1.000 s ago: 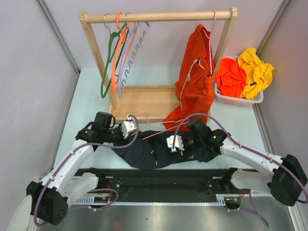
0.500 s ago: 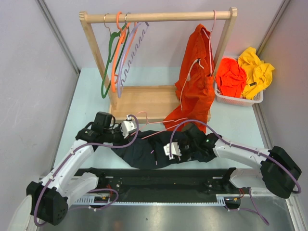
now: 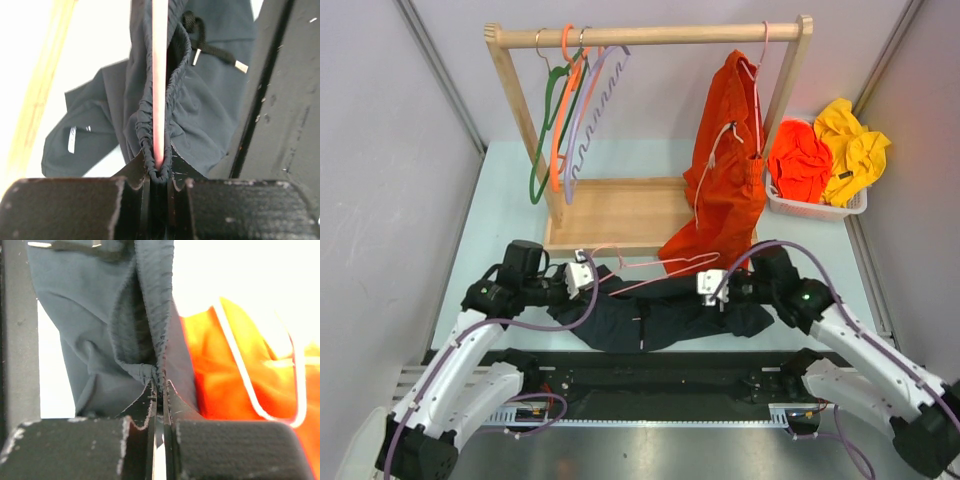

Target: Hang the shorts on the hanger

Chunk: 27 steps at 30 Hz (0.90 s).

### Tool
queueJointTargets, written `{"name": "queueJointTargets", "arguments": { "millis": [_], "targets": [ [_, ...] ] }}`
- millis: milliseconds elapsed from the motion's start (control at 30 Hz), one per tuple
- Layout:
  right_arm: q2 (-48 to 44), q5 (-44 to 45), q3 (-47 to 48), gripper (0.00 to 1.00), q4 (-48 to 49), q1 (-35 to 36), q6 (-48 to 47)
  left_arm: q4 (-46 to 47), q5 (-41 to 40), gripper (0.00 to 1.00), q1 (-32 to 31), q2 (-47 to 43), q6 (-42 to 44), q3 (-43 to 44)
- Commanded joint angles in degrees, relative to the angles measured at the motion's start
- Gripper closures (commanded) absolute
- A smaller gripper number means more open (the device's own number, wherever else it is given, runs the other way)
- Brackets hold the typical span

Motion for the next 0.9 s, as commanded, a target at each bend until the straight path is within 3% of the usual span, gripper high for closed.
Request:
{"name": "queueJointTargets", "arguments": {
  "millis": [0, 267, 467, 867],
  "targets": [
    [-4.58, -3.95, 4.92, 1.0, -13.0, -8.88, 4.19, -1.89, 5.17, 1.0, 0.39, -4.49, 3.23, 4.26],
    [-3.36, -15.98, 6.95, 1.0, -17.4, -28.92, 7.63, -3.9, 6.14, 1.0, 0.48, -6.08, 6.13, 5.84],
    [-0.11, -22.84, 9.5, 1.0, -21.26, -39.64, 3.25, -8.56, 0.26, 1.0, 0.48, -4.42, 13.95, 5.5],
    [0.51, -27.86, 15.83, 1.0, -30.4, -42.3, -6.08, -7.69, -10.82, 1.0, 0.39, 6.04, 13.7, 6.2]
  ]
}}
